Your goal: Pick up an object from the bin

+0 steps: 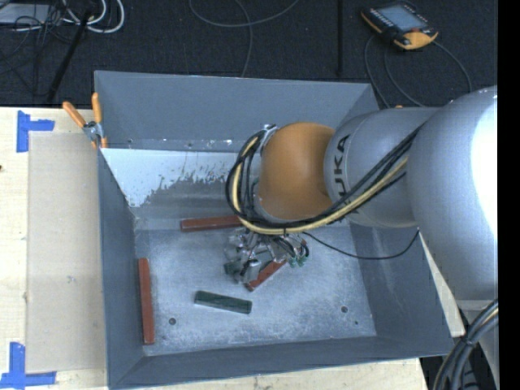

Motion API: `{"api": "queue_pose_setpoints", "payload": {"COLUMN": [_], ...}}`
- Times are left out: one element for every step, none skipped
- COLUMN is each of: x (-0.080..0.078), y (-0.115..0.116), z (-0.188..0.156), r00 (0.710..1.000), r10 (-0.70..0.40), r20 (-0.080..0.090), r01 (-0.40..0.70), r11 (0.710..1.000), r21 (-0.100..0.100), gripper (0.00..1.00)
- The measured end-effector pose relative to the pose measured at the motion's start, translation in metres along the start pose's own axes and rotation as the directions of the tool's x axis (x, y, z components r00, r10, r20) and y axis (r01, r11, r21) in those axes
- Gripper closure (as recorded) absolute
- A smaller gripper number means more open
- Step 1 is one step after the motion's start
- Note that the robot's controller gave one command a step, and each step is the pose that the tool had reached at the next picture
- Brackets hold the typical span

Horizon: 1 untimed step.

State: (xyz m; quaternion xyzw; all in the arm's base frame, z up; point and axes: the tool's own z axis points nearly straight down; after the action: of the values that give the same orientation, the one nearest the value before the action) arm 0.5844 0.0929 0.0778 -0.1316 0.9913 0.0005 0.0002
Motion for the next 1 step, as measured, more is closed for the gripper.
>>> {"api": "queue_pose_setpoints", "payload": {"x": [0.0075], "y": [-0.0093], "z": [0.0005], "r00": [1.000], "r10": [-0.004], "r20": [-0.001], "r01": [0.004], "r11": [1.000], "r21": [0.000], "gripper": [1.00]}}
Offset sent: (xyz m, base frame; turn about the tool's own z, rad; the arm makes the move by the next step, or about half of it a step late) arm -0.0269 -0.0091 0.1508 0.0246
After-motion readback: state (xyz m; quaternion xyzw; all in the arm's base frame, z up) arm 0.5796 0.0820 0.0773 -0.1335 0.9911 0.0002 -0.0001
